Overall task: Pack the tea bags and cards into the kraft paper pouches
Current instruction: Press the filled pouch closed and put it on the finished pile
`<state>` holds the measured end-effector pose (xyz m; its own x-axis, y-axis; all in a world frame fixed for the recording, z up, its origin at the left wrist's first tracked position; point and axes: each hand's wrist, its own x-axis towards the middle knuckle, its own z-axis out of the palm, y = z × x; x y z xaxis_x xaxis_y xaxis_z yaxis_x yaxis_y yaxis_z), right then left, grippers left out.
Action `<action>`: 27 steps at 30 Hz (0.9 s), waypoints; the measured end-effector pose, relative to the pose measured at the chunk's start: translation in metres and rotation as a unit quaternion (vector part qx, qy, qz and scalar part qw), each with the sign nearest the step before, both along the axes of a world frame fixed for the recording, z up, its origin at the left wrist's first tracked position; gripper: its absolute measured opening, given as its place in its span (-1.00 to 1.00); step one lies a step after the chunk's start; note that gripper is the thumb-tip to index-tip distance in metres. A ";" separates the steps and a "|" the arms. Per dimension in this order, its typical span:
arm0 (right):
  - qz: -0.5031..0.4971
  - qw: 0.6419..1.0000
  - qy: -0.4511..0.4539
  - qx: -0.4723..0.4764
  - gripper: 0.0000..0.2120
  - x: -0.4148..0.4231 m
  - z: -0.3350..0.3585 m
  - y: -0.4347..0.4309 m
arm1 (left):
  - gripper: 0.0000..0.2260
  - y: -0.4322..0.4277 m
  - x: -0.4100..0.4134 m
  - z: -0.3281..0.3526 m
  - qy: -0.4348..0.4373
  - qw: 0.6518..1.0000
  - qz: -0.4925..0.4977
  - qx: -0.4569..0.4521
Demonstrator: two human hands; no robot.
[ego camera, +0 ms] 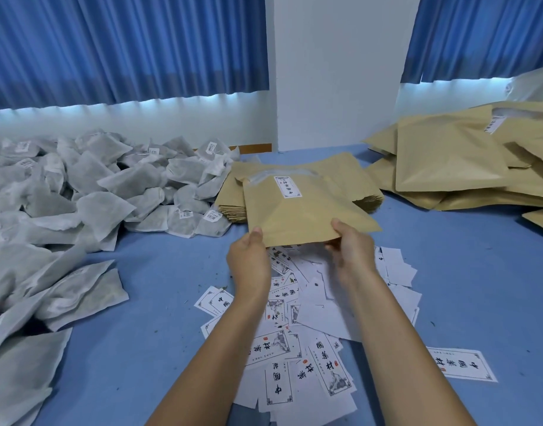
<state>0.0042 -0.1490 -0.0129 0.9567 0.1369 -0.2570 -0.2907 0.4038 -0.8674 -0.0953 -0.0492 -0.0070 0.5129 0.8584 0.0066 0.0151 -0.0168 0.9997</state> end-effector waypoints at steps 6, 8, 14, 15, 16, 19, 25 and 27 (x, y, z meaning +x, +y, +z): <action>-0.041 0.998 0.018 -0.035 -0.91 0.019 -0.004 -0.017 | -0.59 0.008 -0.001 0.003 0.006 0.999 0.034 -0.010; -0.035 0.991 0.001 -0.129 -0.79 0.025 -0.002 -0.024 | -0.62 0.017 -0.002 0.005 0.008 0.997 0.065 -0.034; 0.049 0.997 -0.017 -0.065 -0.83 0.014 0.003 -0.017 | -0.80 0.022 -0.001 -0.003 -0.091 0.978 0.028 -0.185; 0.072 0.995 -0.024 -0.064 -0.86 0.010 0.004 -0.015 | -0.84 0.021 0.001 -0.005 -0.098 0.974 0.000 -0.204; 0.084 0.992 -0.035 -0.086 -0.90 0.008 0.006 -0.014 | -0.85 0.018 0.003 -0.007 -0.083 0.975 -0.033 -0.202; 0.070 0.978 -0.083 -0.178 -0.81 -0.004 0.006 -0.014 | -0.86 0.008 0.004 -0.011 0.000 0.988 -0.087 -0.126; -0.013 0.979 -0.137 -0.150 -0.73 -0.008 0.020 -0.052 | -0.86 -0.017 0.019 0.020 -0.007 0.989 -0.141 -0.047; -0.068 0.979 -0.146 -0.128 -0.72 -0.006 0.023 -0.074 | -0.86 -0.037 0.032 0.035 -0.031 0.984 -0.172 -0.021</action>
